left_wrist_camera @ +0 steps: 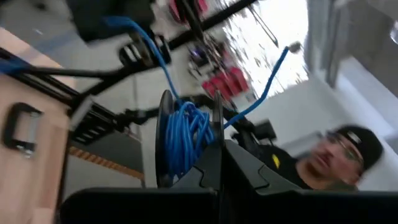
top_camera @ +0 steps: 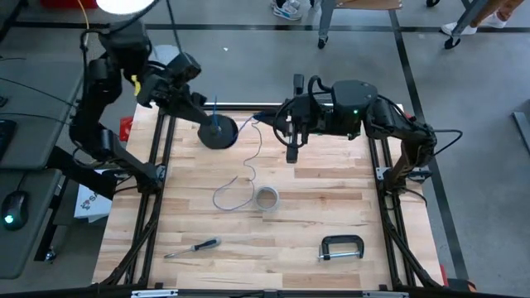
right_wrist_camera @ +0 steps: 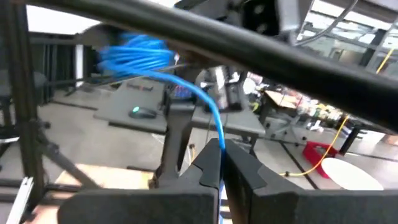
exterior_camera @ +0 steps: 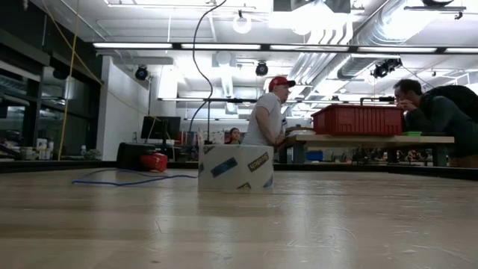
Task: Coil cords
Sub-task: Coil the blue wire on the spool
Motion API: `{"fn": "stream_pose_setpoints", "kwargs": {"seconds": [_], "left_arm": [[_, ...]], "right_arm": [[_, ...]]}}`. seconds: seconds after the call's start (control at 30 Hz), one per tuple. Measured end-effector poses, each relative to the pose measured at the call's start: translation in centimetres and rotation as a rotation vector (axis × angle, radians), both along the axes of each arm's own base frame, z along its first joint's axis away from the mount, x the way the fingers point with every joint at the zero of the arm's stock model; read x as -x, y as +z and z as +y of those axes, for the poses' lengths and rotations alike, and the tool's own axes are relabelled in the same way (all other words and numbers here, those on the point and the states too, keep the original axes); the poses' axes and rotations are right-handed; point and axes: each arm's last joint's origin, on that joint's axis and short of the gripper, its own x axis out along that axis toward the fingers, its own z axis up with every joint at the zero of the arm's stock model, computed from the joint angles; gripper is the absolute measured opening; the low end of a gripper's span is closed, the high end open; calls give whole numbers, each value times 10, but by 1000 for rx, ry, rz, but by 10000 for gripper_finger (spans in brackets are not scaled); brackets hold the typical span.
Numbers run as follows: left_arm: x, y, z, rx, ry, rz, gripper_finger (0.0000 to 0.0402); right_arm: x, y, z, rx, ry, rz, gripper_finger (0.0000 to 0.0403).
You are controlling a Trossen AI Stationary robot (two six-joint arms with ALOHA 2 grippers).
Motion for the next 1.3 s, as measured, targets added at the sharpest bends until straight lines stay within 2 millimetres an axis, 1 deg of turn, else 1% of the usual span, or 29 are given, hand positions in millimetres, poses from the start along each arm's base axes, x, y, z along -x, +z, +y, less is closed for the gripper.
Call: {"fn": "stream_pose_setpoints", "kwargs": {"seconds": [0.2, 0.3, 0.43, 0.6, 0.7, 0.87, 1.0, 1.07, 1.17, 1.3], "left_arm": [[-21, -2, -5, 29, -120, -4, 0], [-34, -5, -5, 35, -159, -3, 0], [-48, -5, -3, 37, -215, -40, 0], [-65, 3, 0, 17, -282, -172, 0], [-75, 7, 2, 0, -313, -252, 0], [-87, 8, 5, -46, -354, -349, 0], [-98, 3, 8, -107, -370, -412, 0], [-102, 1, 9, -138, -380, -441, 0], [-103, 2, 14, -182, -372, -497, 0], [-97, 7, 22, -251, -336, -597, 0]], "right_arm": [[0, 15, -12, 23, -27, -157, 0], [-3, 18, -17, 20, -7, -203, 0], [-11, 17, -19, -4, 26, -239, 0], [-23, 10, -19, -23, 51, -239, 0], [-25, 8, -18, -44, 80, -234, 0], [-22, 12, -14, -93, 107, -267, 0], [-22, 15, -6, -133, 163, -290, 0], [-17, 17, -1, -147, 181, -292, 0], [-9, 21, 6, -152, 198, -284, 0], [1, 28, 11, -166, 190, -308, 0]]}}
